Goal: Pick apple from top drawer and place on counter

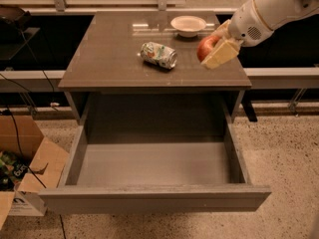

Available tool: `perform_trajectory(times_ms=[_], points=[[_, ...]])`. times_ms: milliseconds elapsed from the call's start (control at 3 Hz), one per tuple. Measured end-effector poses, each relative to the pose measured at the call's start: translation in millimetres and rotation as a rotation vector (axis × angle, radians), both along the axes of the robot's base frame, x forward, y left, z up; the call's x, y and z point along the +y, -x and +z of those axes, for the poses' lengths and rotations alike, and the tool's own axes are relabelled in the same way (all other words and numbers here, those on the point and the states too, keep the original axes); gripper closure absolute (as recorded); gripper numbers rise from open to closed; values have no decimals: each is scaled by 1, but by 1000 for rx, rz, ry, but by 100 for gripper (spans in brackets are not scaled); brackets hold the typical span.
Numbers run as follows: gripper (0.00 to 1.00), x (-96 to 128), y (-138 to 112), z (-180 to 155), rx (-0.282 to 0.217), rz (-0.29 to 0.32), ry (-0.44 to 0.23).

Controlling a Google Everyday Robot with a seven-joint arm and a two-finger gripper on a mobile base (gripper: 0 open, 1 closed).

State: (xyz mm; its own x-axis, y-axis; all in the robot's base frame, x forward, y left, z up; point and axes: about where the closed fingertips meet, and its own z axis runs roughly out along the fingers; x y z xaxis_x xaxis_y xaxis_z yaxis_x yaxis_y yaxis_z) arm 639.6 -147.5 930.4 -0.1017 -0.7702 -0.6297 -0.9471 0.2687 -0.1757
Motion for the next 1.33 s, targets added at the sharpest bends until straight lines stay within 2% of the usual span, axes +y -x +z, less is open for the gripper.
perform_trajectory(times_ms=[333,667,1333], points=[[100,4,-32,2,-5,-30,-11],[100,7,-62,-24,36,-70,-11],[58,3,-93,-85,144,-148,48]])
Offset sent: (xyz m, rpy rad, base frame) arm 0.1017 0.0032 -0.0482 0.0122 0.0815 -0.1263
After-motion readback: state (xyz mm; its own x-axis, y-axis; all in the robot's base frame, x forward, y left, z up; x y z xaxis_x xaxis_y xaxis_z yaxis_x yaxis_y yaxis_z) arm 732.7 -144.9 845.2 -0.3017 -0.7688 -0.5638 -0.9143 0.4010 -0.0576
